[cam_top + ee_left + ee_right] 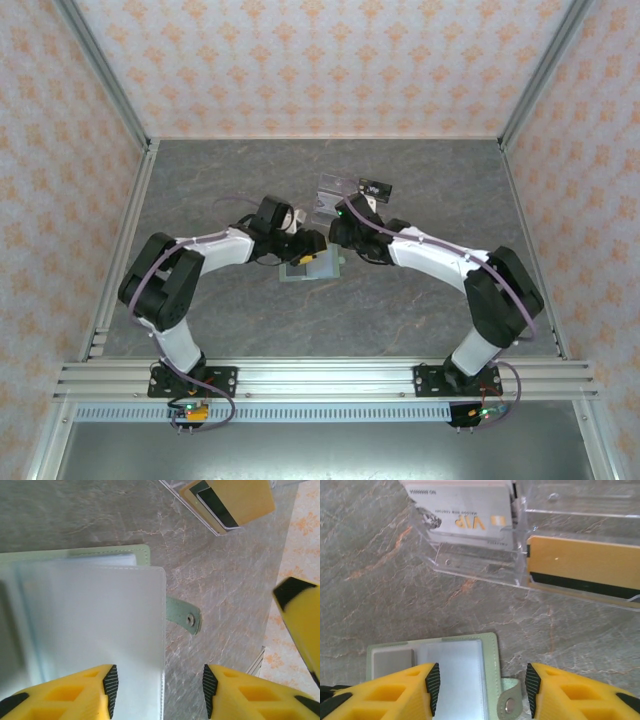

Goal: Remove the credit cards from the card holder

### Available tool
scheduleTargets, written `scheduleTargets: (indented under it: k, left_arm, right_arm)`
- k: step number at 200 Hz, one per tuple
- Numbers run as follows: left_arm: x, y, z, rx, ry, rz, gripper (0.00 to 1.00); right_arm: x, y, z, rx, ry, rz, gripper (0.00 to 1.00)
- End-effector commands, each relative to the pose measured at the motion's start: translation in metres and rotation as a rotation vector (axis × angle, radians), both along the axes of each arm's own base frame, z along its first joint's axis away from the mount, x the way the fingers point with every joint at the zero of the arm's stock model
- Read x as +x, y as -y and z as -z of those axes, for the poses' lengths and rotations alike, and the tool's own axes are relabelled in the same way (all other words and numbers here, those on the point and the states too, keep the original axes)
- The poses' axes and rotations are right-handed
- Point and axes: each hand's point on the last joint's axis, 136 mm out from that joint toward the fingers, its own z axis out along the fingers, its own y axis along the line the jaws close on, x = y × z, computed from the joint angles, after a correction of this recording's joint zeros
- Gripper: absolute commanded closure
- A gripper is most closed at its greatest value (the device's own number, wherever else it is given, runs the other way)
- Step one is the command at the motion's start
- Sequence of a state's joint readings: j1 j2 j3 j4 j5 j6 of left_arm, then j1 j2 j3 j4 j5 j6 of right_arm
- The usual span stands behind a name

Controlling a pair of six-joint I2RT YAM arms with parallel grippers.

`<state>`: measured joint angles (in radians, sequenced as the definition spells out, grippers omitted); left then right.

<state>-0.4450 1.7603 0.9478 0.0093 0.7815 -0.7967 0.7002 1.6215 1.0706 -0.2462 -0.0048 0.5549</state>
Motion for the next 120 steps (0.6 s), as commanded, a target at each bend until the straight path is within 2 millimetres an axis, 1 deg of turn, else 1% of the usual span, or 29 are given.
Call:
scheduleTargets:
  k: [1, 21, 35, 53, 74, 92, 105, 120]
  left_arm:
    - [0.008, 0.007, 0.008, 0.001, -0.017, -0.014, 0.46]
    - [0.009, 0.004, 0.019, 0.033, -0.039, -0.027, 0.45]
    - [0.008, 0.003, 0.022, 0.04, -0.047, -0.027, 0.44]
    - [0.009, 0.002, 0.013, 0.036, -0.03, -0.027, 0.45]
    - [0.009, -0.008, -0.003, 0.048, 0.004, -0.041, 0.46]
    - [0.009, -0.027, -0.015, 0.081, 0.031, -0.074, 0.46]
    - [0.008, -0.047, -0.017, 0.115, 0.035, -0.112, 0.46]
    - [0.005, -0.074, -0.014, 0.149, 0.023, -0.168, 0.45]
  right_arm:
    - [0.007, 0.014, -0.015, -0.005, 0.066, 0.075, 0.48]
    - [0.007, 0.012, -0.014, -0.004, 0.058, 0.067, 0.48]
    - [0.007, 0.01, -0.012, -0.003, 0.05, 0.057, 0.48]
    - [0.007, 0.003, -0.011, 0.001, 0.037, 0.027, 0.48]
    - [0.007, -0.009, -0.008, 0.011, 0.018, -0.036, 0.48]
    - [0.005, -0.022, -0.003, 0.018, -0.003, -0.095, 0.47]
    - [0.001, -0.035, 0.0, 0.017, -0.018, -0.15, 0.45]
    - [-0.003, -0.051, 0.007, 0.006, -0.043, -0.205, 0.43]
